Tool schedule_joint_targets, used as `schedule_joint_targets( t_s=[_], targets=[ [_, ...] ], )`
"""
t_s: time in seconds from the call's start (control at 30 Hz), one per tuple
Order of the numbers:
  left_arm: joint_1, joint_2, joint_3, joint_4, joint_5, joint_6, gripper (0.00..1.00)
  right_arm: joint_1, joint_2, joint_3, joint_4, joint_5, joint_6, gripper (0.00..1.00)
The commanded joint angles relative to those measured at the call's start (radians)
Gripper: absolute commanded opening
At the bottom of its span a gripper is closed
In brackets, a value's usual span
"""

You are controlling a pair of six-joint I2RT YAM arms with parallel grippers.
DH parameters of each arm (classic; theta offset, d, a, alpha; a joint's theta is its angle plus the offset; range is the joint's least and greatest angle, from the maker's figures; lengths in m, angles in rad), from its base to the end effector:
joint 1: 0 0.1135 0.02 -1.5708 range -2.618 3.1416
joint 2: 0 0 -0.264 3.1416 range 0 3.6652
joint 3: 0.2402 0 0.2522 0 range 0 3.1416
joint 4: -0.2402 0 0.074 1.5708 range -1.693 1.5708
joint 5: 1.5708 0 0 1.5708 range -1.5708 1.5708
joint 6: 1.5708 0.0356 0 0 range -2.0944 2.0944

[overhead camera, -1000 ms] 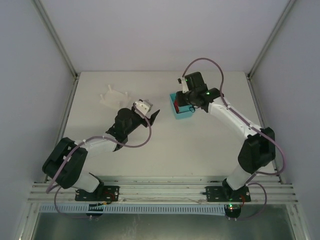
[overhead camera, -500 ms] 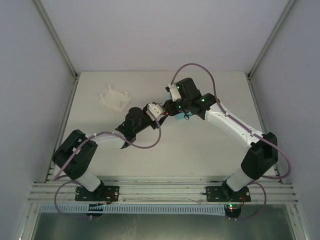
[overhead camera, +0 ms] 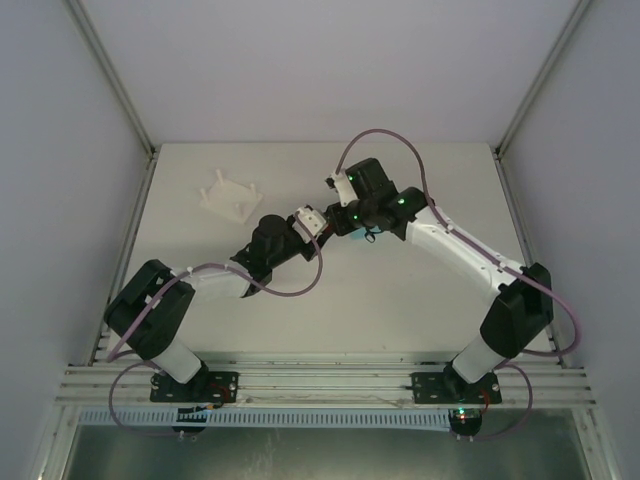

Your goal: Install the large spring

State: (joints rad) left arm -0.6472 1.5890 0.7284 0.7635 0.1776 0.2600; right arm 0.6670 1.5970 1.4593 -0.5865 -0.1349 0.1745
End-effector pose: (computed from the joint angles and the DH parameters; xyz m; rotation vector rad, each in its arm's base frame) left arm 0.2663 -0.2091 0.2203 0.8581 1.4504 -0.4400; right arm 0.2796 0.2262 0.3308 -0.6442 2.2688 0.5792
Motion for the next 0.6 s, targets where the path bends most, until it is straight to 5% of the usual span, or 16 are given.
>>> schedule_joint_targets(
  t_s=[0.0, 0.57],
  targets=[
    [0.001, -0.029, 0.022, 0.018, 0.008, -0.028, 0.53, 0.014, 0.022, 0.039, -0.054, 0.006, -0.017, 0.13],
    [0.021, -0.06, -0.074, 0.17, 0.054, -0.092, 0.64, 0.024, 0.025, 0.044, -0.05, -0.015, -0.002, 0.12]
  ],
)
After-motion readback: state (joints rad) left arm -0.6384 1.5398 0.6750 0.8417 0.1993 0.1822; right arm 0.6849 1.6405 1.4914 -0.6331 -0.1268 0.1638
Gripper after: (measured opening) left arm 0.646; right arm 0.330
